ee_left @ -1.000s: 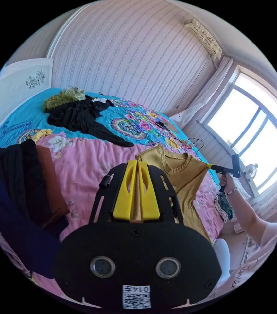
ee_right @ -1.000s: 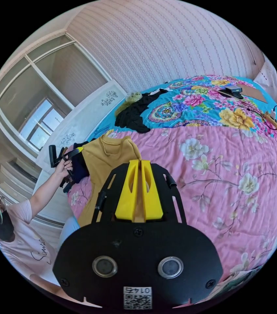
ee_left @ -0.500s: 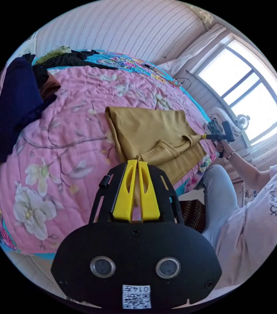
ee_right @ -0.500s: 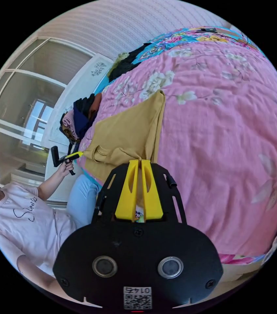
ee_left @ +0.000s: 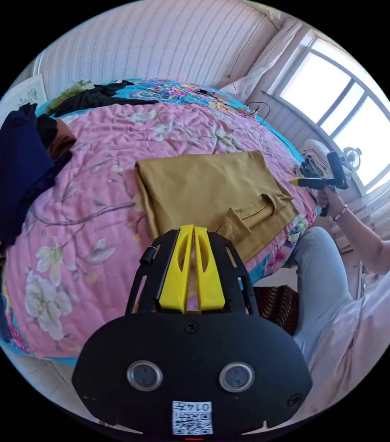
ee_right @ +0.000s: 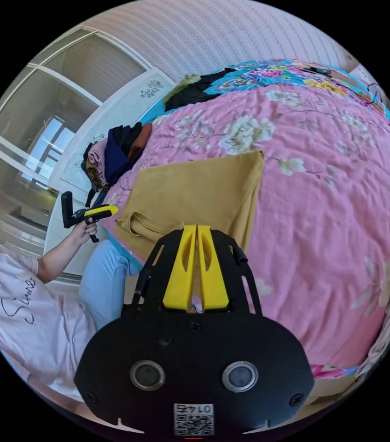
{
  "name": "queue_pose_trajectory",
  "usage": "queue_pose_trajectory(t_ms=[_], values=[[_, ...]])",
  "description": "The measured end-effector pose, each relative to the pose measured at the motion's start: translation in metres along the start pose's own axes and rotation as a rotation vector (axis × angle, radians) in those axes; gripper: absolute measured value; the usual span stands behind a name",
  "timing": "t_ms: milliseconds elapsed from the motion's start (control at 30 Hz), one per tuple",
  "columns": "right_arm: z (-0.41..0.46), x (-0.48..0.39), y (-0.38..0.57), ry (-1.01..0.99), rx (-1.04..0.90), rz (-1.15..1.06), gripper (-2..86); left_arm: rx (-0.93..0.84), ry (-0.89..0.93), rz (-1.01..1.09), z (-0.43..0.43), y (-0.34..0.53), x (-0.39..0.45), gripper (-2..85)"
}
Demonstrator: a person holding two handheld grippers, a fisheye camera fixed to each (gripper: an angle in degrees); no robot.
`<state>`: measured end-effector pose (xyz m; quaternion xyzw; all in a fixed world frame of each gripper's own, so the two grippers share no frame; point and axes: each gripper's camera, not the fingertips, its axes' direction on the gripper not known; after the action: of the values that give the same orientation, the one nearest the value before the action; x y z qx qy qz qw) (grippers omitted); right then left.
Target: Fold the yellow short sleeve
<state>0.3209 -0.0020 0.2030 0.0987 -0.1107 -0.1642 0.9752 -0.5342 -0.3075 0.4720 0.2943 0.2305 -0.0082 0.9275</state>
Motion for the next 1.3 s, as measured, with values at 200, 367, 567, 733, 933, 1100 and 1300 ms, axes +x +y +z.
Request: queue_pose_trajectory(t_ms=[200, 367, 567, 733, 933, 1100, 1300], values=[[0.055, -0.019, -0.016, -0.058, -0.193, 0.010, -0.3, -0.150, 0.152, 0.013, 0.055, 0.004, 0.034, -1.0], [0.030, -0.053, 0.026, -0.077, -0.321, -0.115, -0.4, -0.235, 0.191, 0.164, 0.037, 0.055, 0.075, -1.0], [0.014, -0.097, 0.007, 0.013, -0.243, -0.195, -0.4, -0.139, 0.036, 0.217, 0.025, 0.076, 0.135, -1.0], [0.043, -0.158, -0.072, 0.133, -0.171, -0.326, -0.4, 0.016, -0.050, 0.262, 0.047, 0.056, 0.202, -1.0], [0.138, -0.165, -0.121, 0.328, -0.355, -0.242, -0.3, -0.107, -0.179, 0.354, 0.114, 0.058, 0.256, -1.0], [0.136, -0.155, -0.129, 0.202, -0.337, -0.163, -0.3, -0.019, -0.171, 0.351, 0.118, 0.071, 0.277, -1.0], [0.115, -0.161, -0.162, 0.266, -0.214, -0.198, -0.4, 0.060, -0.176, 0.430, 0.101, 0.079, 0.312, -1.0]])
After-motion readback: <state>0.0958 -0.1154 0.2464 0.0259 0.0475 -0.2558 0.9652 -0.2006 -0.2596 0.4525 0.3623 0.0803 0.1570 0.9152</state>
